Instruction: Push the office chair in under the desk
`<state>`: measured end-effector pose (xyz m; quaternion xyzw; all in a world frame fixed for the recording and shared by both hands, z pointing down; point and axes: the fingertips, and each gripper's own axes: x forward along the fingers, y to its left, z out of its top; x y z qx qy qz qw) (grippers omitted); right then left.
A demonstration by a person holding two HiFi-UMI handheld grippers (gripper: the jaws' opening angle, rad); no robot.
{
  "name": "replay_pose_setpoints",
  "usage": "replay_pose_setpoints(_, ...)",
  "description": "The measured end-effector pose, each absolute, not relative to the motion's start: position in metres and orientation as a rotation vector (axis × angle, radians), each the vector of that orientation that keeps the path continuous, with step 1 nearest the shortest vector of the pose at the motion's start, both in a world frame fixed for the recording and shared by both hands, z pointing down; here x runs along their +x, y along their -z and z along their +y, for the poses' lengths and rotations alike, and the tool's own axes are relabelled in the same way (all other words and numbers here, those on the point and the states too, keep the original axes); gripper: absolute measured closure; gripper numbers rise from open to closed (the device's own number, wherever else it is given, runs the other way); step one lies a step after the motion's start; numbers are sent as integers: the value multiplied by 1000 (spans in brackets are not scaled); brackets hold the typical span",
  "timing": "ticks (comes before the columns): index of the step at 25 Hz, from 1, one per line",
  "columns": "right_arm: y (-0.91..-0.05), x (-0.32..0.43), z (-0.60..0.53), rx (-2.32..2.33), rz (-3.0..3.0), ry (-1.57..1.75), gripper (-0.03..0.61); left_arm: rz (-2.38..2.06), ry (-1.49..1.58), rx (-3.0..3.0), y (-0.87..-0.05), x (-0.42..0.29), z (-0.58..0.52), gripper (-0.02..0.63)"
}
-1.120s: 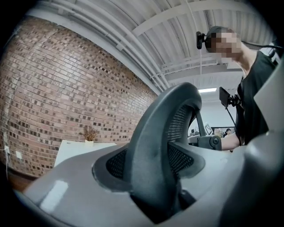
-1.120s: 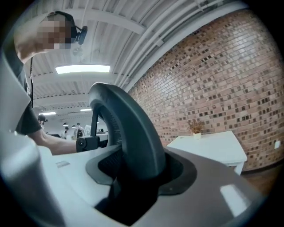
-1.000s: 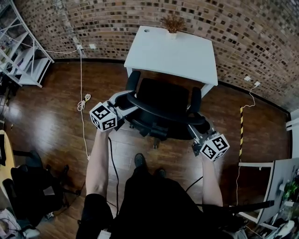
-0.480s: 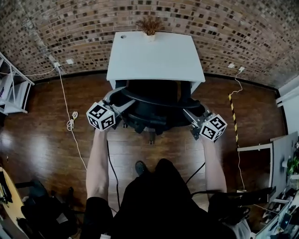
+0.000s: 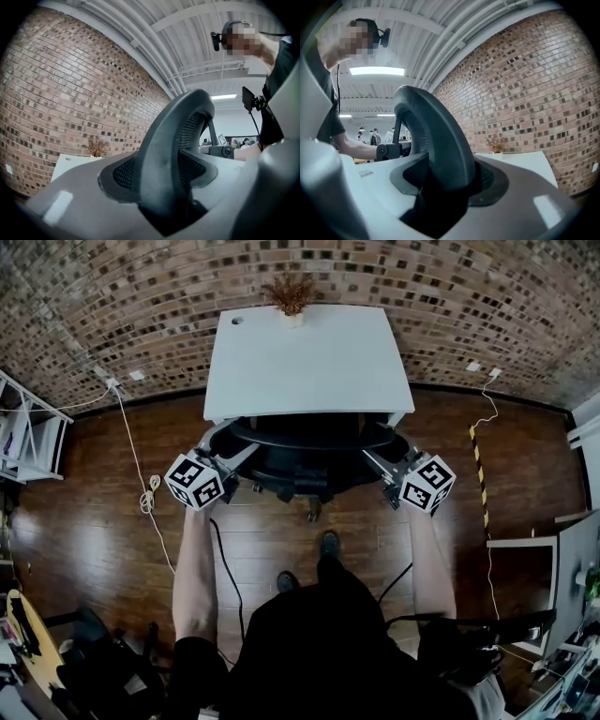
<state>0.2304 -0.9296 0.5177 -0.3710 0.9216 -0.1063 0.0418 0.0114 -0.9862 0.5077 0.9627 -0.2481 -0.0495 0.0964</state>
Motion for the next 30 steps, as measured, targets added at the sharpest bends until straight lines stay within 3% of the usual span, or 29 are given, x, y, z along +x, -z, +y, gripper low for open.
replay_pose_setpoints(10,-539,276,-1028,-1040,2849,353,348,-823,132,2831,-531,57,-1077,235)
replay_pose_setpoints(30,-551,268,-1122,-1103,2857,352,334,-848,134,2792,-536,49,-1161,241)
